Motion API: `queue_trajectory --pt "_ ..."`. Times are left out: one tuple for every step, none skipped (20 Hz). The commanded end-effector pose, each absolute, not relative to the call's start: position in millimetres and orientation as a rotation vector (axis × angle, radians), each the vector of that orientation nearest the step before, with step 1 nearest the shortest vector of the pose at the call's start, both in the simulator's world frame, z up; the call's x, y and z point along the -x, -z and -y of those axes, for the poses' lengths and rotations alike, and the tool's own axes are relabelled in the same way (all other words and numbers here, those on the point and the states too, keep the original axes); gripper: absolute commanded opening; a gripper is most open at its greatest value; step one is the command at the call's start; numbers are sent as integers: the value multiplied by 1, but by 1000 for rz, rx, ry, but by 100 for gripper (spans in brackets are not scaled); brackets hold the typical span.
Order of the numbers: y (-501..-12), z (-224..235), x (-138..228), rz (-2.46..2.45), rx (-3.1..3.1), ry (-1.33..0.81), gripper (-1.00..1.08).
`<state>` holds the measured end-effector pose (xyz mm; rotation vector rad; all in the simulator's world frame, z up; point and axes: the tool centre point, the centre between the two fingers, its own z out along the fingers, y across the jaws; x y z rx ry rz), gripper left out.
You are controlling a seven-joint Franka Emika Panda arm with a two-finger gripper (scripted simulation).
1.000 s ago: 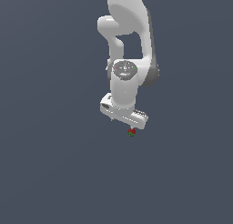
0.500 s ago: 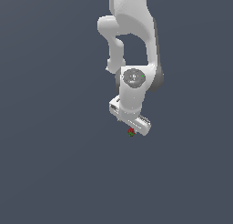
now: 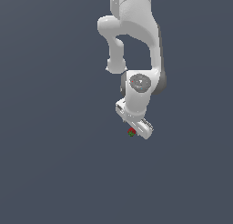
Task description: Pick up the object and move it to a goal position.
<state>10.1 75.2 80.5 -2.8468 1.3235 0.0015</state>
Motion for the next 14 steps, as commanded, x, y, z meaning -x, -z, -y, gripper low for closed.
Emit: queue_trajectory --pt "-77 -78 -9 -1367 2827 -1 100" --pt "-76 -79 -9 -1380 2821 0 100" --pt "-75 -80 -9 -1391 2816 0 100" --pt "-74 -81 -9 -1400 2812 0 100" --pt "-74 -81 -9 -1407 2808 0 100" --pt "-73 -82 -9 -1413 2806 0 100" --pt "-73 -82 -9 -1417 2804 0 100" --pt "-73 -82 -9 -1420 2803 0 100" --pt "-73 -82 -9 -1420 2802 0 100" --pt "-73 -82 -8 -1415 2805 -1 100" --pt "-73 -82 -8 -1415 2805 -1 100" --pt "-71 -82 -8 -1415 2805 -1 100" --pt "-70 -83 -8 -1415 2805 -1 100" --pt "-67 -82 -8 -1416 2805 -1 100"
